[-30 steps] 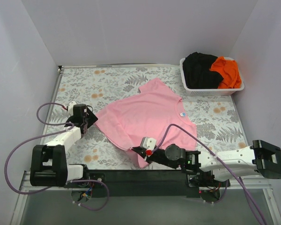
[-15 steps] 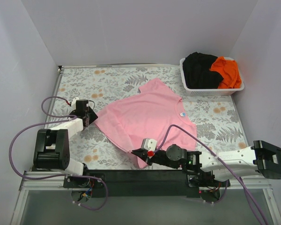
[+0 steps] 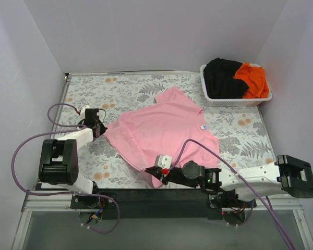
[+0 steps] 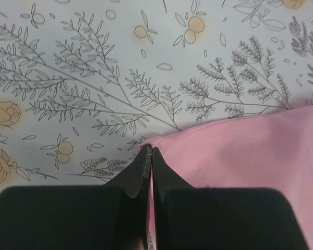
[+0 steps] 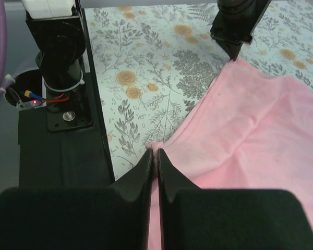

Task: Fold and stack the t-shirts
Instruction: Flatten the tshirt out

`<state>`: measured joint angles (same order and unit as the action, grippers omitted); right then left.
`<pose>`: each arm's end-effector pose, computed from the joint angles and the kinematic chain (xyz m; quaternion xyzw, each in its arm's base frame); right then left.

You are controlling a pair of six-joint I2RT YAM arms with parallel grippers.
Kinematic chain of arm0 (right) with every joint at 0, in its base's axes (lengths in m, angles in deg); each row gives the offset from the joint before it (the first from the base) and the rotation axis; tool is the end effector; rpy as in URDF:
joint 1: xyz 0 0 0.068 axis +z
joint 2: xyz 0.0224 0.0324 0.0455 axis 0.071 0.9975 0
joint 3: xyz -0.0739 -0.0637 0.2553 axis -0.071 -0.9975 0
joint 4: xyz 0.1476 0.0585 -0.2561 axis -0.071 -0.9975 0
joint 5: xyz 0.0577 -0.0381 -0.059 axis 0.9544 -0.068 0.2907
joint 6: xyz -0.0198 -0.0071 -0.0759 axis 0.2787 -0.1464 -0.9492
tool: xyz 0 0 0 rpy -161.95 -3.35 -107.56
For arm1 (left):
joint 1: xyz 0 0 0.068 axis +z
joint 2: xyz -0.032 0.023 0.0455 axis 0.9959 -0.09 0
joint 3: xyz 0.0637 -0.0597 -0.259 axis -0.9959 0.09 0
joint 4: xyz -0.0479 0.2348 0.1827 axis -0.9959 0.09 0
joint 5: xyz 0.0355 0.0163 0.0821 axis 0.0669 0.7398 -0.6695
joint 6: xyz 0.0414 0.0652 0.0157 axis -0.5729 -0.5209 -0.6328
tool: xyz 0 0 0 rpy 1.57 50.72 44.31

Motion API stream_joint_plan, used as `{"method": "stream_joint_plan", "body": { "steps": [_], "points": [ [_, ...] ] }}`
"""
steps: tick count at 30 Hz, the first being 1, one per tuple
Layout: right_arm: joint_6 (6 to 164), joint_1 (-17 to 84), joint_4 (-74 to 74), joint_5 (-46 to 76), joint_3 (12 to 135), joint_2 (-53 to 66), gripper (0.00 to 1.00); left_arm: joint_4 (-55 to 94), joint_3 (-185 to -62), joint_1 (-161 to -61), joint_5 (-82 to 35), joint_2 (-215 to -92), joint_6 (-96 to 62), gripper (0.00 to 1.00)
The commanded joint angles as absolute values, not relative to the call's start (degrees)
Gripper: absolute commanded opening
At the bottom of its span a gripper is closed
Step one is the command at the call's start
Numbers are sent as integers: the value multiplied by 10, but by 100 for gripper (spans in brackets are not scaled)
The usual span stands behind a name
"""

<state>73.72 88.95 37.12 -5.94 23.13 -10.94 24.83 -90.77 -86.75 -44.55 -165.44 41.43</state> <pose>0.0425 0.3027 0.2144 -0.4449 0.5642 0.3831 0.5805 0.3312 0.0042 0.0951 -0.5580 0.7550 -0.1067 0.3273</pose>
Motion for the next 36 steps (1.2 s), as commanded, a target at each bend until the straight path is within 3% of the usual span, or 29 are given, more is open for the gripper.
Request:
{"method": "stream_joint_plan", "body": {
  "steps": [1, 11, 18, 20, 21, 24, 30, 36],
  "points": [
    [742, 892, 416, -48, 255, -77, 1, 250, -961, -864, -462, -1661, 402, 0],
    [725, 892, 491, 30, 423, 187, 1, 278, -1144, -819, -457, -1811, 406, 0],
    [732, 870, 490, 107, 557, 289, 1, 290, -1244, -774, -424, -1888, 392, 0],
    [729, 868, 479, 120, 572, 295, 24, 288, -1261, -769, -410, -1907, 384, 0],
    [728, 868, 471, 121, 579, 294, 48, 288, -1274, -768, -405, -1914, 380, 0],
    [723, 863, 450, 115, 581, 276, 98, 285, -1293, -766, -391, -1931, 363, 0],
    [712, 827, 444, 59, 482, 167, 98, 257, -1294, -752, -360, -1937, 347, 0],
    [757, 663, 404, 51, 416, 88, 98, 241, -1301, -750, -334, -1943, 343, 0]
  ]
}}
